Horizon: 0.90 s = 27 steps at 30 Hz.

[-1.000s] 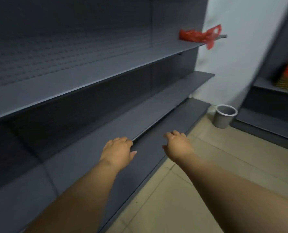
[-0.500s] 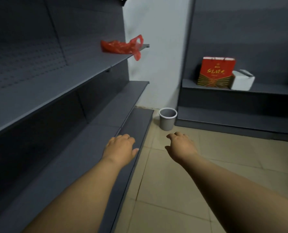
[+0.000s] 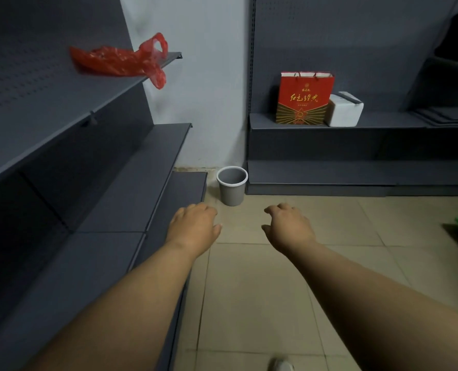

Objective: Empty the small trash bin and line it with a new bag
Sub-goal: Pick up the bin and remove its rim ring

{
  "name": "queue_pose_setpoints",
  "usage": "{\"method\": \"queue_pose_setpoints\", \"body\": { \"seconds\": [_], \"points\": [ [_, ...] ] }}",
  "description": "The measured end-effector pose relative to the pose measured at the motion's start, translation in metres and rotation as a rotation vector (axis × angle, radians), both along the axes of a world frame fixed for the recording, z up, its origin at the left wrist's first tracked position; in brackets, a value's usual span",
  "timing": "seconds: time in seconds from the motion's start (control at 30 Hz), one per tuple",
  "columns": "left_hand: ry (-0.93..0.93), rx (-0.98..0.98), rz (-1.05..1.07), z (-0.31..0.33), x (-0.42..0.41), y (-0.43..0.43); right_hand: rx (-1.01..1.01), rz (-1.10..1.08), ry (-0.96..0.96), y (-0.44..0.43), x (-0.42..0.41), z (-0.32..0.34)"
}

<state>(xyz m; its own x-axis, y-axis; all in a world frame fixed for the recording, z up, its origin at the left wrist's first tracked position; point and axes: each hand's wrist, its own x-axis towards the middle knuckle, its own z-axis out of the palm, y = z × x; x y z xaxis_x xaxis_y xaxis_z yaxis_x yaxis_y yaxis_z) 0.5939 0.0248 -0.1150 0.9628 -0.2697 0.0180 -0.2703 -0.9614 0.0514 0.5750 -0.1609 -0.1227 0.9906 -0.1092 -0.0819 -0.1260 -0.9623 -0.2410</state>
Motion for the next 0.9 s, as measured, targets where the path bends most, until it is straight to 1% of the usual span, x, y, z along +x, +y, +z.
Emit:
{"method": "queue_pose_setpoints", "body": {
  "seconds": [0.13,0.33,0.5,0.9],
  "points": [
    [-0.013,0.002,-0.009,-0.005,0.066,-0.019,0.016,0.008,-0.018,-0.016,0.067,-0.005],
    [-0.035,-0.012,0.019,-0.004,0.190,-0.061,0.037,0.037,-0.025,-0.056,0.196,-0.001],
    [-0.006,-0.031,0.045,-0.006,0.280,-0.091,-0.002,0.073,0.006,-0.085,0.296,0.001],
    [0.019,-0.059,0.092,-0.037,0.461,-0.095,0.002,0.089,0.079,-0.093,0.477,-0.030]
  ]
}}
